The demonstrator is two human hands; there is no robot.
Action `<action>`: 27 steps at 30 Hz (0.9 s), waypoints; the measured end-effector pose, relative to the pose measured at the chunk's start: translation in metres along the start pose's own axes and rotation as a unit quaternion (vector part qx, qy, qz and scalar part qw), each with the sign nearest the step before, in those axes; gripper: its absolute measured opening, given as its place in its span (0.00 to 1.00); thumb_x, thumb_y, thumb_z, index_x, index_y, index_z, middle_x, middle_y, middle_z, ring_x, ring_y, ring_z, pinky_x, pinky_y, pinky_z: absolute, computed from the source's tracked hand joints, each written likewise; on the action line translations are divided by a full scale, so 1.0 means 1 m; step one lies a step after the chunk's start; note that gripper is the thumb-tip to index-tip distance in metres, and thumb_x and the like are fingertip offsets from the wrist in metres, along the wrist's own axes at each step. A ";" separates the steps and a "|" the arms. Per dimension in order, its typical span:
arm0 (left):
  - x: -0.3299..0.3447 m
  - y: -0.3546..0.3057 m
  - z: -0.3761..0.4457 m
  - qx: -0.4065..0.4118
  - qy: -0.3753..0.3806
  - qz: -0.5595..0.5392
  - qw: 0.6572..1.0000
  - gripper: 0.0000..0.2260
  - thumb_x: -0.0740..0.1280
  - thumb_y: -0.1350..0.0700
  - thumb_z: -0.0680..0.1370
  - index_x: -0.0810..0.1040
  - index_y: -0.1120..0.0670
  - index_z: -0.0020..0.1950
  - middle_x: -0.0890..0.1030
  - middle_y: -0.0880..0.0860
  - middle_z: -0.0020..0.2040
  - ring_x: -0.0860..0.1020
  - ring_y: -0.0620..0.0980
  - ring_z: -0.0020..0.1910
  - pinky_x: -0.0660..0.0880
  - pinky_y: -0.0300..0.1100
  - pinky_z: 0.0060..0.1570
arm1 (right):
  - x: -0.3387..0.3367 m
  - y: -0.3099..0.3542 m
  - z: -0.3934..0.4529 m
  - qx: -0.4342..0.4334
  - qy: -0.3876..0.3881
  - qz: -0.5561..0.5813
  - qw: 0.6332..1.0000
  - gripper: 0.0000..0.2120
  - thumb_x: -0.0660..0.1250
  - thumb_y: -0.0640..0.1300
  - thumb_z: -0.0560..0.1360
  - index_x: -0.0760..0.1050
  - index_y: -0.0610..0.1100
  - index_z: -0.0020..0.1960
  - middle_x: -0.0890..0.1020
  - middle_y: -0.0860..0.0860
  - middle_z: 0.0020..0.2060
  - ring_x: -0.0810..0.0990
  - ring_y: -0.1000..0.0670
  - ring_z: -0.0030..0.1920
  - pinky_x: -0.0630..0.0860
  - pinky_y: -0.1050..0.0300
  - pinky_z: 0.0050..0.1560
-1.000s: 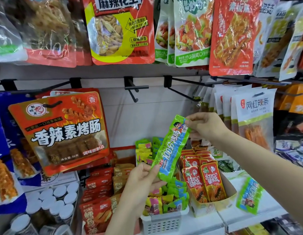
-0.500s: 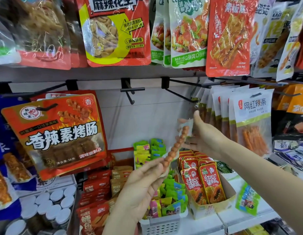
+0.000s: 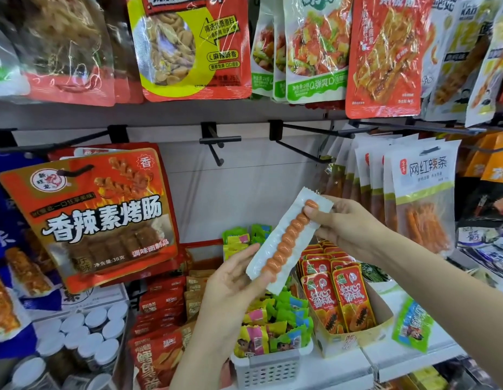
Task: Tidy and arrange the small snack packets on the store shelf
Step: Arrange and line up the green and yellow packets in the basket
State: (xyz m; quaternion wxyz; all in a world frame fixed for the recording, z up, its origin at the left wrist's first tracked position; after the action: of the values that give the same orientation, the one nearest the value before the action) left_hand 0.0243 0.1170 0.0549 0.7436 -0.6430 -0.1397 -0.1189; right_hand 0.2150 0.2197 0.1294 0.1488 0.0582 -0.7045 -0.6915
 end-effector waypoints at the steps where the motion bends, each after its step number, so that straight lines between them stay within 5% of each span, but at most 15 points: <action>1: 0.001 0.002 -0.001 -0.030 0.011 -0.061 0.998 0.27 0.75 0.51 0.68 0.76 0.50 0.67 0.82 0.55 0.61 0.81 0.54 0.59 0.80 0.43 0.48 | 0.001 0.001 -0.001 -0.003 0.005 0.013 1.000 0.14 0.67 0.37 0.76 0.75 0.34 0.60 0.83 0.38 0.54 0.84 0.43 0.55 0.81 0.49 0.55; 4: 0.008 0.011 -0.004 -0.152 0.034 -0.220 0.963 0.28 0.63 0.39 0.76 0.72 0.55 0.70 0.80 0.61 0.63 0.79 0.62 0.61 0.81 0.55 0.50 | 0.005 0.001 -0.005 -0.006 0.023 0.051 0.998 0.13 0.66 0.35 0.76 0.76 0.34 0.60 0.83 0.38 0.54 0.83 0.42 0.55 0.81 0.50 0.54; 6: 0.013 0.019 -0.005 -0.217 0.044 -0.274 0.936 0.29 0.57 0.37 0.79 0.75 0.59 0.68 0.79 0.65 0.63 0.81 0.64 0.59 0.82 0.54 0.48 | 0.009 0.001 -0.006 -0.003 0.031 0.066 0.997 0.13 0.65 0.34 0.76 0.76 0.34 0.60 0.82 0.37 0.56 0.83 0.42 0.56 0.81 0.50 0.55; 11: 0.017 0.024 -0.004 -0.221 0.023 -0.330 0.918 0.19 0.73 0.60 0.69 0.81 0.67 0.58 0.82 0.65 0.55 0.81 0.51 0.38 0.81 0.39 0.35 | 0.016 0.005 -0.007 -0.006 0.071 0.071 0.995 0.17 0.67 0.35 0.74 0.77 0.40 0.62 0.83 0.41 0.53 0.83 0.42 0.56 0.81 0.49 0.55; 13: 0.010 0.024 -0.003 -0.174 -0.025 -0.280 0.944 0.18 0.74 0.62 0.66 0.83 0.65 0.55 0.83 0.61 0.51 0.82 0.49 0.38 0.81 0.38 0.36 | 0.013 0.007 -0.007 0.020 0.098 0.059 0.993 0.16 0.65 0.36 0.76 0.78 0.44 0.63 0.84 0.44 0.53 0.83 0.42 0.56 0.80 0.47 0.57; 16: -0.007 0.013 -0.005 -0.073 -0.096 -0.024 0.992 0.14 0.76 0.57 0.68 0.85 0.51 0.53 0.86 0.48 0.50 0.83 0.41 0.45 0.78 0.33 0.39 | -0.004 0.013 -0.006 0.080 0.104 0.086 0.988 0.18 0.53 0.36 0.82 0.77 0.41 0.66 0.81 0.37 0.58 0.81 0.37 0.59 0.80 0.48 0.57; 19: -0.019 -0.001 -0.007 0.037 -0.137 0.169 0.975 0.12 0.76 0.59 0.72 0.84 0.44 0.51 0.85 0.40 0.47 0.81 0.35 0.44 0.75 0.27 0.41 | -0.008 0.022 -0.010 0.113 0.120 0.049 0.985 0.18 0.56 0.47 0.83 0.76 0.42 0.66 0.81 0.37 0.58 0.81 0.38 0.59 0.81 0.47 0.56; 22: -0.021 0.000 -0.008 0.070 -0.143 0.197 0.967 0.13 0.76 0.61 0.72 0.84 0.45 0.51 0.82 0.48 0.40 0.76 0.44 0.39 0.75 0.34 0.41 | -0.007 0.020 -0.008 0.077 0.100 -0.083 0.989 0.20 0.70 0.42 0.75 0.73 0.44 0.66 0.85 0.42 0.52 0.84 0.46 0.53 0.83 0.56 0.48; 24: -0.021 0.007 -0.006 0.074 -0.143 0.205 0.965 0.13 0.76 0.62 0.72 0.83 0.46 0.52 0.80 0.52 0.40 0.75 0.48 0.38 0.76 0.41 0.41 | -0.005 0.020 -0.010 0.059 0.077 -0.150 0.984 0.18 0.71 0.36 0.73 0.75 0.40 0.63 0.86 0.43 0.48 0.86 0.47 0.49 0.83 0.58 0.45; 27: -0.017 0.013 0.006 0.070 -0.122 0.232 0.962 0.15 0.75 0.64 0.73 0.81 0.50 0.56 0.83 0.47 0.46 0.78 0.39 0.37 0.76 0.32 0.38 | -0.011 0.032 -0.013 -0.012 0.001 -0.233 0.972 0.11 0.72 0.36 0.72 0.80 0.40 0.55 0.87 0.51 0.36 0.86 0.55 0.38 0.80 0.66 0.34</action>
State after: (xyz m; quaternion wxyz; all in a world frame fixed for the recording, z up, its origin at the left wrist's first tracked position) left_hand 0.0126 0.1244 0.0372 0.7710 -0.6140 -0.0841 0.1467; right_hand 0.2330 0.2116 0.1596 -0.0154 0.2197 -0.6631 -0.7154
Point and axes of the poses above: each hand's wrist, its own z-axis towards the middle knuckle, its own x-axis out of the palm, y = z × x, the point moved 4 cm from there along z, towards the middle knuckle
